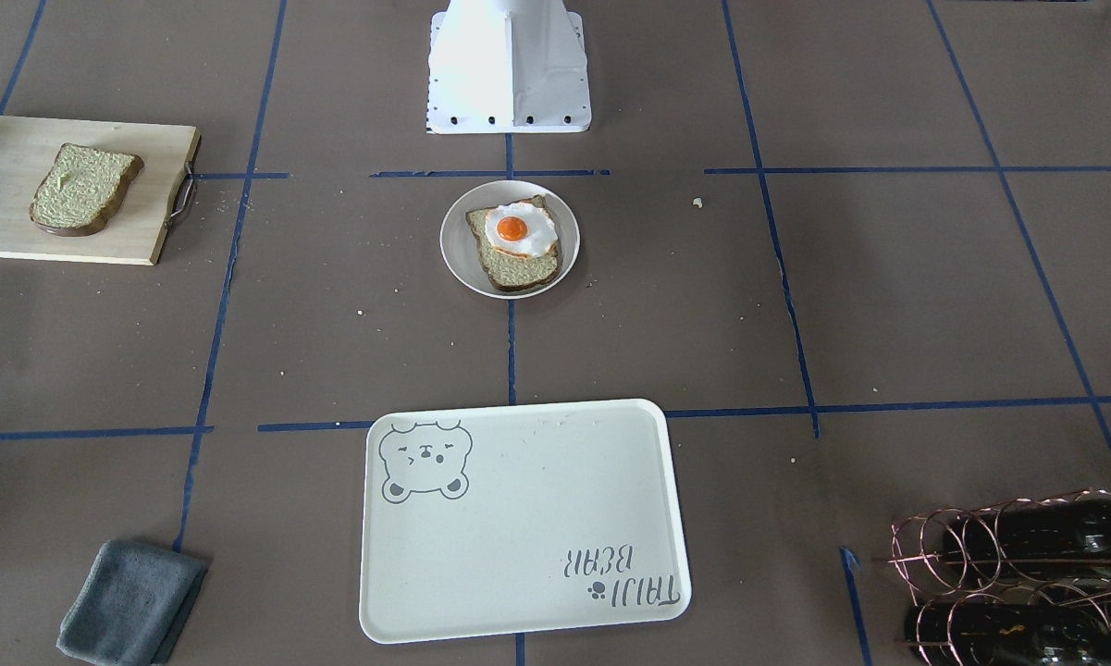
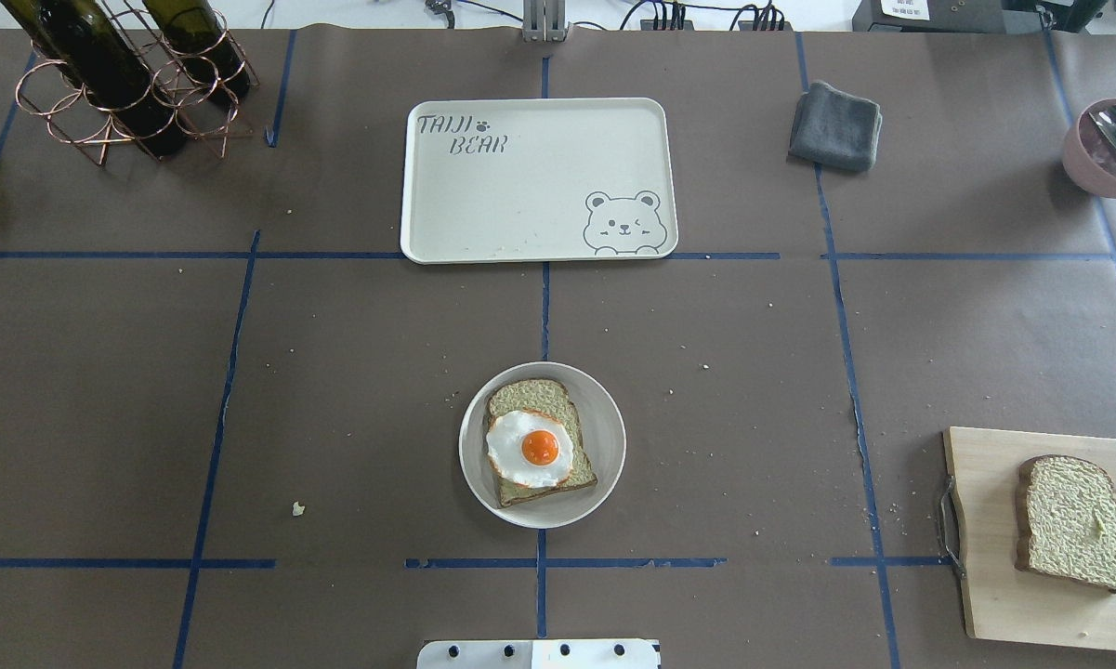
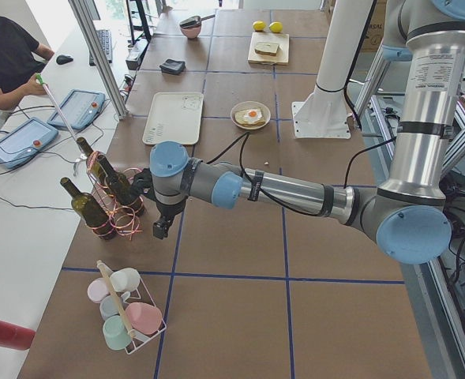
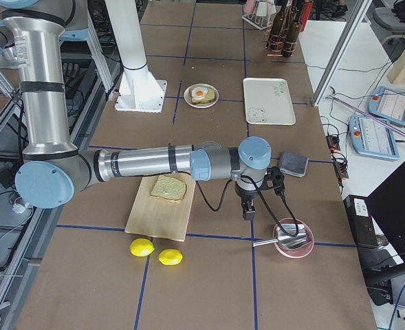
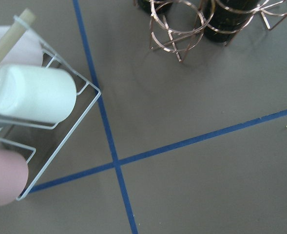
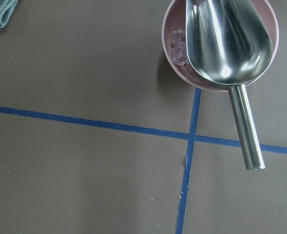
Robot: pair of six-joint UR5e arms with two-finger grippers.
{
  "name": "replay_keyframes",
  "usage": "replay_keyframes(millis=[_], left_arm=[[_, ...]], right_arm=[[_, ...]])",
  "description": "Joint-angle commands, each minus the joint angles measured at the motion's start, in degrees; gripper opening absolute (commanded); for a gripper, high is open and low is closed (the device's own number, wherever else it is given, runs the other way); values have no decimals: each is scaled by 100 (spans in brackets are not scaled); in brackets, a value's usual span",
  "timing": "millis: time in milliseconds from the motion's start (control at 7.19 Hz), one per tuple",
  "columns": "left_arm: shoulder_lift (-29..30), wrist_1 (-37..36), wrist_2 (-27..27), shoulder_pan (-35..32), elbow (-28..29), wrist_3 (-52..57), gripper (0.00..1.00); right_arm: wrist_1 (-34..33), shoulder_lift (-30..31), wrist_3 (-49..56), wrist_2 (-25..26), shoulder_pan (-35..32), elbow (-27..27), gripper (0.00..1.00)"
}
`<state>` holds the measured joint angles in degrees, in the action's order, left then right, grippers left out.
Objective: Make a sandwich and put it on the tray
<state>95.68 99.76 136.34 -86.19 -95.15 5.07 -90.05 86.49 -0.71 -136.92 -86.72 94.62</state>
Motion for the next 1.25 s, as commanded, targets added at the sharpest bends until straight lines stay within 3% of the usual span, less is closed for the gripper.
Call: replay_keyframes(millis=[0,278,417,556,834,1113], left_arm=[[161,175,-20,485,23,-242,100],[311,219,-20,796,-39,-776,100],[346,567,-29,953,-39,-1415,100],[346,1058,-46,1103,-56,-2187,100],[346,1475,-55,1402,-179,-3036,100],[346,1485,-55,1570,-381,-3397,100]], right_arm=[[311,8,-149,-422,285,21,100],[391,-53,-803,-371,760,91,100],[575,-19,-1887,-110,1049,309,100],[1064,382,-2324,111,1330,581,100],[2615,1628,-3611,165,1700,1074,100],[4427,2745,-4610,348,2279,1137,99]])
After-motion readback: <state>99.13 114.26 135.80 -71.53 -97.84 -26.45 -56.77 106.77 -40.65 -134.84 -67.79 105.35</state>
